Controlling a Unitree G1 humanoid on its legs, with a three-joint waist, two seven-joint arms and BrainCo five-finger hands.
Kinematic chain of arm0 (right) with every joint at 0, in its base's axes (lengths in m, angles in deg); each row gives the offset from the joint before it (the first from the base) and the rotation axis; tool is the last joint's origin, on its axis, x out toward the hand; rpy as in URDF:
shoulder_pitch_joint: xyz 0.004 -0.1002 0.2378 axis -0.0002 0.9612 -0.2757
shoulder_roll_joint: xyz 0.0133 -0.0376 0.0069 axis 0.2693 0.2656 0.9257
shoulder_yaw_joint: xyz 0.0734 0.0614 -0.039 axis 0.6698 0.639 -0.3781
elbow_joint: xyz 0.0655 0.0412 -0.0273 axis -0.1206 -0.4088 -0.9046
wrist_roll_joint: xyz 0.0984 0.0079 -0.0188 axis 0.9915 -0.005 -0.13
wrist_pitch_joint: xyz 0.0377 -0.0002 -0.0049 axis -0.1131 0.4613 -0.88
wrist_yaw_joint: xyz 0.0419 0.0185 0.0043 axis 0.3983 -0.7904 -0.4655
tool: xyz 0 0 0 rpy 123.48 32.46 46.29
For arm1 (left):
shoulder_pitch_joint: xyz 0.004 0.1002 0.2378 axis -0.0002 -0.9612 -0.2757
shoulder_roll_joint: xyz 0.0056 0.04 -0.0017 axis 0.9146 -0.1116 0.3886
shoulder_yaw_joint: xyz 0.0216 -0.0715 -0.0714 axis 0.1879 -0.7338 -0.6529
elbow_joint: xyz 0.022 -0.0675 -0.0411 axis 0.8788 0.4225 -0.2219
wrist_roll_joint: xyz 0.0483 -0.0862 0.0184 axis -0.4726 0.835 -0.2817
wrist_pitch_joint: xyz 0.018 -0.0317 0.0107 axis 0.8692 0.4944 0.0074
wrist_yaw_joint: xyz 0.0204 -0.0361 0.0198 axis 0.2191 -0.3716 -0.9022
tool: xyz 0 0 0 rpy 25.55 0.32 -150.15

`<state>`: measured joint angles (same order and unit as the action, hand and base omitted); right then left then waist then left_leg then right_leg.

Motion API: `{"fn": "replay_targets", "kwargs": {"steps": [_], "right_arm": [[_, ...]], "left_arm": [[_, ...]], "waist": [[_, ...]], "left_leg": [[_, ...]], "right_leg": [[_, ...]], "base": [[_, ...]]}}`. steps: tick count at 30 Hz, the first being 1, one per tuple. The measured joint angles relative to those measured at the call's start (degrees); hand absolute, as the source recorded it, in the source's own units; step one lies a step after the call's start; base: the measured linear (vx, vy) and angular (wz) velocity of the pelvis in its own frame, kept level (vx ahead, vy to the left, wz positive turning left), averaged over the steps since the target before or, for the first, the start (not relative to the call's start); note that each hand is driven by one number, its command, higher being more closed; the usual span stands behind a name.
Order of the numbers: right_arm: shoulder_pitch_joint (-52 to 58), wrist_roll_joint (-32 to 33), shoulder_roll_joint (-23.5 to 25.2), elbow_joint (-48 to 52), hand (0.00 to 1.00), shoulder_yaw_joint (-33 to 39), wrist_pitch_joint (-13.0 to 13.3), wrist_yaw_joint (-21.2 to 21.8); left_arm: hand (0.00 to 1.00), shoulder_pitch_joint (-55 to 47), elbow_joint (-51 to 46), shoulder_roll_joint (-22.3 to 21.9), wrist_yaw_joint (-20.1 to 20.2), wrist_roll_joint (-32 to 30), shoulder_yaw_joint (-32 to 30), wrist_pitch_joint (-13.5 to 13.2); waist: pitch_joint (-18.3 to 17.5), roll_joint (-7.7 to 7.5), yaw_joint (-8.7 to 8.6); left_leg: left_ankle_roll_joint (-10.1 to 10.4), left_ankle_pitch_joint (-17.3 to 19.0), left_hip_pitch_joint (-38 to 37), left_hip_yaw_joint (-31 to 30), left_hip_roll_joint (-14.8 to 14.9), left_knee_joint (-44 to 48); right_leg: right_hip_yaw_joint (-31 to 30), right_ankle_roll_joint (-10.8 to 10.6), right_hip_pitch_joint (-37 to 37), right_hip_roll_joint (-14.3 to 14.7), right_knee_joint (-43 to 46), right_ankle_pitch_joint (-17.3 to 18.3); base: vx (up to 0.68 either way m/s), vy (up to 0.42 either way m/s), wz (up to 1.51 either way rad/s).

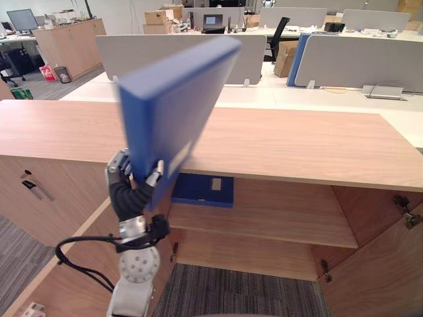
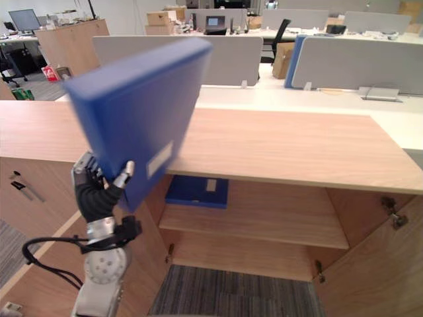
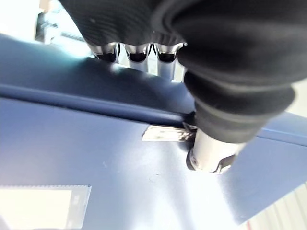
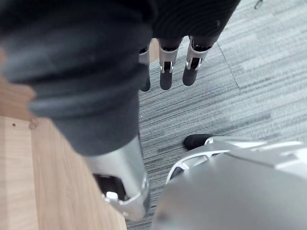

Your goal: Walk over to the cabinet, pick up the folder, carry it to the office cabinet, place the folder inside the office cabinet, then close the office cabinet door

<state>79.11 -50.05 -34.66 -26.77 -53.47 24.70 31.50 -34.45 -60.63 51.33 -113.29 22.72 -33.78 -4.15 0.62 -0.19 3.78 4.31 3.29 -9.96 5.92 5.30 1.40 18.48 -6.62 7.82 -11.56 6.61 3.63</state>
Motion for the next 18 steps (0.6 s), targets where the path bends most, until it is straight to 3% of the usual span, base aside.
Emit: {"fn": "replay_targets", "kwargs": {"steps": [1,2,7,11,18], "right_arm": [[0.1,3.2,0.4,1.3,0.00,-2.0,0.0,-0.1],[0.8,7.2,0.6,6.5,0.00,-9.0,0.1,-0.1],[5.4,13.6,5.2,31.5,0.00,-17.8,2.9,0.7],[6.8,15.6,6.7,44.2,0.00,-17.7,3.7,1.5],[8.2,20.0,7.3,74.1,0.00,-12.9,6.4,4.4]], "left_arm": [[1.00,-0.7,-0.2,-0.2,2.5,7.2,-0.6,-0.2],[1.00,-2.2,-1.7,-0.7,4.8,14.9,-0.9,-0.5],[1.00,-4.6,-4.3,-2.9,9.9,30.1,-3.8,-1.9],[1.00,-7.4,-5.8,-4.5,13.2,34.4,-6.1,-2.2],[1.00,-12.0,-5.9,-6.3,17.3,31.0,-11.0,0.6]], "waist": [[-0.1,-0.10,-0.02],[-0.1,-0.27,-0.35],[-0.4,-0.74,-1.22],[-0.3,-0.87,-1.23],[0.4,-1.17,-1.44]], "left_leg": [[0.0,0.0,0.0,0.1,0.0,0.0],[0.0,0.0,0.1,0.7,0.1,-0.1],[0.0,0.0,0.1,1.9,0.3,-0.4],[0.0,0.0,0.1,2.4,0.3,-0.4],[0.0,0.1,0.0,3.0,0.5,-0.4]], "right_leg": [[-0.2,0.0,-0.2,0.0,0.1,0.0],[-0.8,0.0,-0.8,0.1,0.3,0.0],[-1.9,0.2,-2.0,0.4,0.2,-0.1],[-2.3,0.2,-2.0,0.5,-0.2,-0.2],[-3.1,0.5,-1.9,1.1,-1.7,-0.9]], "base": [[-0.02,0.005,-0.13],[-0.02,0.007,-0.18],[0.00,0.002,-0.13],[0.03,0.004,-0.06],[0.01,-0.001,-0.07]]}}
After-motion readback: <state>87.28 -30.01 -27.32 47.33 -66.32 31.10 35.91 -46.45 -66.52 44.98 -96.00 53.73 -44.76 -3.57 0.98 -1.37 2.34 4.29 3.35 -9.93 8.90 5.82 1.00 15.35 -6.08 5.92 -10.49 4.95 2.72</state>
